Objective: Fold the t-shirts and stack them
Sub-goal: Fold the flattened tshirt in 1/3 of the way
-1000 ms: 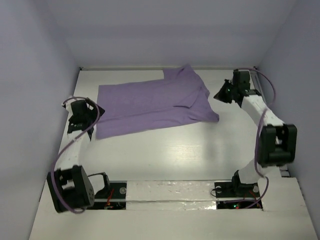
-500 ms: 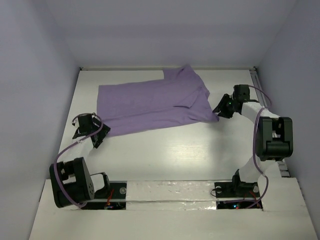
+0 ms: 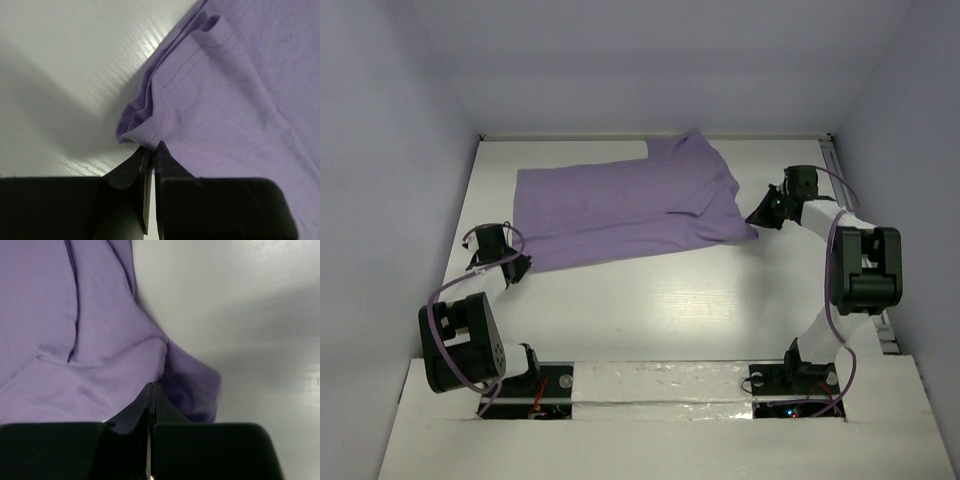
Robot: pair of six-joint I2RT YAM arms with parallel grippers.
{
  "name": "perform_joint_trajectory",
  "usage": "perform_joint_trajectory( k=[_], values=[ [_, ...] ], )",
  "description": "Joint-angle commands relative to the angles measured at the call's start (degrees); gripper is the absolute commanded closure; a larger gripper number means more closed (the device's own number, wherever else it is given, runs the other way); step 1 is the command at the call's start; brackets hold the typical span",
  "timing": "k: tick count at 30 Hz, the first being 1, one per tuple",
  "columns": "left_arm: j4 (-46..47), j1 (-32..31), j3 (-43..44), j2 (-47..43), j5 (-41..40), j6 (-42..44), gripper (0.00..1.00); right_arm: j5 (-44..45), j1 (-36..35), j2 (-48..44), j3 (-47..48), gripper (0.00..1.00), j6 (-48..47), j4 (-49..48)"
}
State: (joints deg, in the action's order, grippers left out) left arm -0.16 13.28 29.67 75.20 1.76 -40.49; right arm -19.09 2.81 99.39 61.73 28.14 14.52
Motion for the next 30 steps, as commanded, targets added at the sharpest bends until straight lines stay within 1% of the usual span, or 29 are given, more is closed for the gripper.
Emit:
perform_joint_trajectory(
  k=[1, 7, 12, 14, 15, 17, 18, 19, 20, 21, 22, 24, 25, 26, 27, 28, 29, 30],
  values=[
    [-1.5, 0.8, 1.5, 1.8, -4.8, 1.4, 1.00, 2.0, -0.3, 2.7, 5.9, 1.00, -1.7, -2.1],
    [-1.9, 1.3, 1.5, 1.6, -5.9, 2.0, 1.00, 0.8, -0.3, 6.5, 10.1, 1.00, -3.3, -4.1],
    [-2.0, 1.3, 0.7, 1.6, -5.6, 2.5, 1.00, 0.7, -0.3, 10.2, 12.5, 1.00, -5.2, -2.6],
    [-2.3, 1.3, 0.6, 1.6, -5.5, 2.7, 1.00, 0.9, -0.3, 11.5, 12.7, 0.98, -5.3, -2.5],
    [-2.5, 1.3, 0.9, 1.7, -5.6, 2.9, 1.00, 1.1, -0.3, 11.9, 12.9, 0.89, -5.4, -2.1],
    [-3.3, 1.3, 1.4, 1.5, -5.7, 3.1, 1.00, 2.2, -0.3, 11.0, 13.1, 0.75, -5.6, 0.4],
    [-3.6, 1.3, 1.4, 1.0, -5.6, 3.3, 1.00, 2.6, -0.3, 9.8, 11.2, 0.67, -5.5, 0.2],
    [-4.1, 1.3, 1.5, 0.7, -5.6, 3.5, 1.00, 3.0, -0.3, 8.3, 10.3, 0.61, -5.3, 0.5],
    [-4.2, 1.3, 1.4, -0.5, -5.5, 3.6, 0.97, 4.5, -0.3, 4.7, 8.2, 0.54, -4.6, 0.8],
    [-4.5, 1.3, 1.4, -1.2, -5.4, 3.7, 0.95, 5.1, -0.3, 2.7, 8.1, 0.54, -4.2, 0.8],
    [-4.8, 1.3, 1.2, -2.0, -5.2, 3.8, 0.93, 5.6, -0.3, 0.7, 6.5, 0.48, -3.7, 1.3],
    [-5.5, 1.3, 1.2, -3.7, -4.8, 3.8, 0.91, 8.3, -0.3, -4.3, 5.2, 0.47, -2.6, 2.4],
    [-6.1, 1.3, 1.5, -4.4, -4.5, 3.8, 0.87, 9.3, -1.0, -5.9, 4.0, 0.49, -2.5, 3.2],
    [-6.5, 1.3, 1.7, -4.7, -4.2, 3.9, 0.84, 9.8, -1.6, -7.3, 3.4, 0.59, -2.6, 3.2],
    [-7.1, 1.3, 2.0, -5.7, -3.5, 4.0, 0.79, 8.8, -2.4, -9.2, 2.8, 0.75, -2.6, 3.1],
    [-7.7, 1.3, 2.4, -6.4, -2.8, 4.9, 0.64, 7.6, -3.2, -9.5, 2.3, 0.92, -2.2, 3.3],
    [-8.2, 1.3, 2.6, -7.0, -2.3, 5.4, 0.57, 5.9, -5.0, -9.4, 1.1, 0.97, -1.5, 3.3],
    [-8.9, 1.3, 2.9, -9.1, -2.0, 5.8, 0.47, 3.6, -5.8, -9.4, 0.0, 1.00, 0.8, 2.9]
  ],
)
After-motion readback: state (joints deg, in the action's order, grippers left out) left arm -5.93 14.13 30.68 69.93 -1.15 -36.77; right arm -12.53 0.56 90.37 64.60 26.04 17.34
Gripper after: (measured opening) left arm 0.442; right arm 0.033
